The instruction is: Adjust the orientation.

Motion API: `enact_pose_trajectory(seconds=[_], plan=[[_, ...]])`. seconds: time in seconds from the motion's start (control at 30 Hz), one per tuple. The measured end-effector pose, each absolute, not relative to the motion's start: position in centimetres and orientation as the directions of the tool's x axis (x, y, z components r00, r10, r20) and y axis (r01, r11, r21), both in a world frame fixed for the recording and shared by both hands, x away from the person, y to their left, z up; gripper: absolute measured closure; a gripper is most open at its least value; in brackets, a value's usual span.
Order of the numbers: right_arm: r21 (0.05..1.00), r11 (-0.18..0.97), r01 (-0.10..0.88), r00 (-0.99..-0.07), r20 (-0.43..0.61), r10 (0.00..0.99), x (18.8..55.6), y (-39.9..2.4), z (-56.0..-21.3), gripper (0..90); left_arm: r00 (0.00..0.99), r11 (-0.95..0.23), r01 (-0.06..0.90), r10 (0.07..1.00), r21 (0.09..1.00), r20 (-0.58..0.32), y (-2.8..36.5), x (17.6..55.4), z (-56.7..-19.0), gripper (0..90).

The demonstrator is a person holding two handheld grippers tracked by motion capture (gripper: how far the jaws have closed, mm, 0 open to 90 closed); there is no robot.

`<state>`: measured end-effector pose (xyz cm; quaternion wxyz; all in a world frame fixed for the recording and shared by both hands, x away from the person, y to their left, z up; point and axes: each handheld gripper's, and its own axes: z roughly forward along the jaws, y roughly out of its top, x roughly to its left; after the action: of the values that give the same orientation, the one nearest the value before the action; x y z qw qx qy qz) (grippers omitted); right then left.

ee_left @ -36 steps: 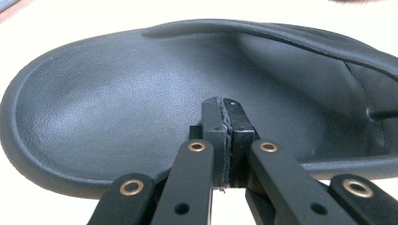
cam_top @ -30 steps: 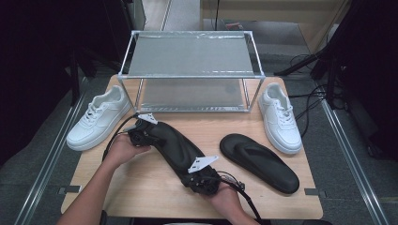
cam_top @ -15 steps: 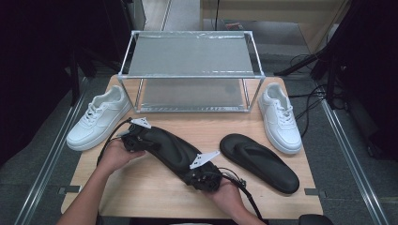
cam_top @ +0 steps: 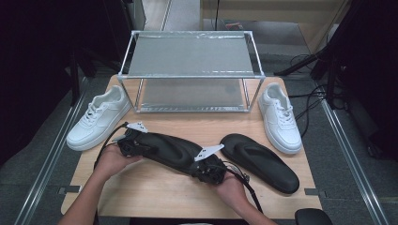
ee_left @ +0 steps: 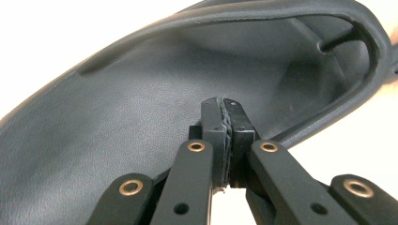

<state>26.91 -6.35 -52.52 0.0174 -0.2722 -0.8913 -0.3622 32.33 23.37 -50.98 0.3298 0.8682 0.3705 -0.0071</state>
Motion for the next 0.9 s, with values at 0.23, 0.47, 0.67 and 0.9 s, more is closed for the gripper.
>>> enact_pose_trajectory(seconds=[0.23, 0.47, 0.67, 0.9], plan=[[0.638, 0.573, 0.515, -0.838, 0.233, 0.494, 28.1, -6.8, -52.5, 90.0, 0.719, -0.506, 0.654, 0.647, 0.563, -0.253, 23.3, 31.6, -50.9, 89.6], [0.641, 0.545, 0.541, -0.811, 0.225, 0.540, 29.4, -7.5, -52.4, 90.0, 0.715, -0.499, 0.662, 0.645, 0.559, -0.271, 22.4, 30.9, -50.9, 89.7], [0.647, 0.517, 0.561, -0.793, 0.238, 0.561, 30.3, -8.0, -52.5, 90.0, 0.735, -0.524, 0.648, 0.621, 0.552, -0.273, 20.9, 30.1, -50.9, 89.6], [0.656, 0.493, 0.572, -0.778, 0.241, 0.581, 31.0, -8.4, -52.6, 90.0, 0.742, -0.534, 0.652, 0.594, 0.537, -0.310, 18.9, 29.5, -51.0, 89.1]])
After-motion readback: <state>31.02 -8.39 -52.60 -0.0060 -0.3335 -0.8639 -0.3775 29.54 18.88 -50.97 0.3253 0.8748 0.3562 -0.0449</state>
